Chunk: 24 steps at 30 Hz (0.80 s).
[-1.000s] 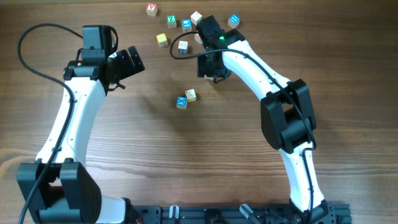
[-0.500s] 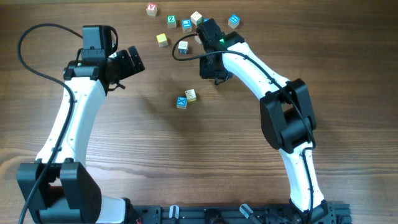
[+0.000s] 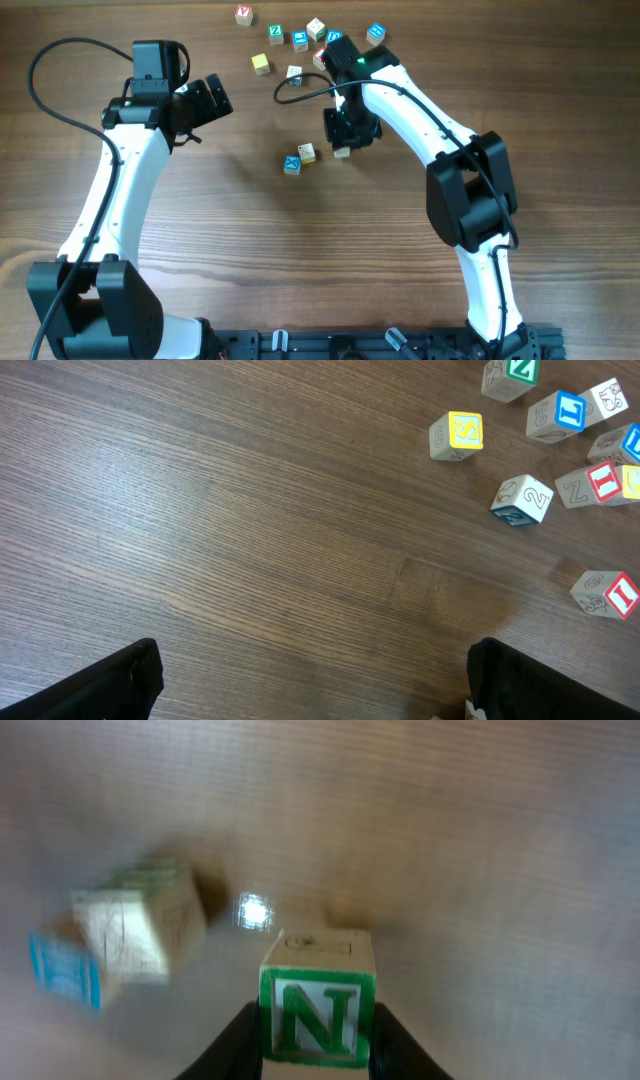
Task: Form a circle
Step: 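Carry the green N block down toward the two placed blocks, then lower the green N block beside the blue and airplane blocks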
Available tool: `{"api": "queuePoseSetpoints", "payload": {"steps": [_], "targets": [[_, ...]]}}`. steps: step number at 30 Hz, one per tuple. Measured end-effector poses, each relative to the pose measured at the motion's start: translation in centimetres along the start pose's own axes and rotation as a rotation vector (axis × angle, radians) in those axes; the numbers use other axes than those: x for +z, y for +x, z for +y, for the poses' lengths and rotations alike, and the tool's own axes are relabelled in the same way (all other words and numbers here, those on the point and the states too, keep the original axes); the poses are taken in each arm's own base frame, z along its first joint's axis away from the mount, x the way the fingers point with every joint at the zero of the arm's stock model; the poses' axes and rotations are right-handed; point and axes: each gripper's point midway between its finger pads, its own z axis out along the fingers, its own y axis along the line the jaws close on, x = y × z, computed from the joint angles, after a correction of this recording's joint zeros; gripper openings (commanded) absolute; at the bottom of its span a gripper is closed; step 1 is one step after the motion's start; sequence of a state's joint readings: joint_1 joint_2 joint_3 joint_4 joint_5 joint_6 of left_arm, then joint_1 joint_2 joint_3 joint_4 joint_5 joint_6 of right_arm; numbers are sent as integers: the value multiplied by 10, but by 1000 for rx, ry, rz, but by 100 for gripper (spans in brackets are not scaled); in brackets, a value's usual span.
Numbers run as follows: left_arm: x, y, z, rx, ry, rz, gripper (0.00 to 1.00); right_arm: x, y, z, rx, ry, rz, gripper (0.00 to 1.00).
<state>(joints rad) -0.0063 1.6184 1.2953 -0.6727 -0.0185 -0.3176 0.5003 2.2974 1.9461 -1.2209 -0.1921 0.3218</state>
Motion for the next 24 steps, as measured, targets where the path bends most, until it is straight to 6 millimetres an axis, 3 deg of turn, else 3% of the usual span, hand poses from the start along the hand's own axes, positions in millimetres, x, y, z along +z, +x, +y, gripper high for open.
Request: {"api": "queuePoseSetpoints", "payload": {"steps": [7,12,17,21,24], "targets": [[0,0,0,0,0,0,100,2,39,27,-103,-17,123,30],[0,0,0,0,0,0,100,3,79,42,-158,25,241,27],[0,0,0,0,0,0,100,-1,86,43,-181,34,255,24],[0,0,0,0,0,0,100,-28,83,46,-202,32,174,24],[0,0,0,0,0,0,100,-80,70,54,-232,23,-47,22]]}}
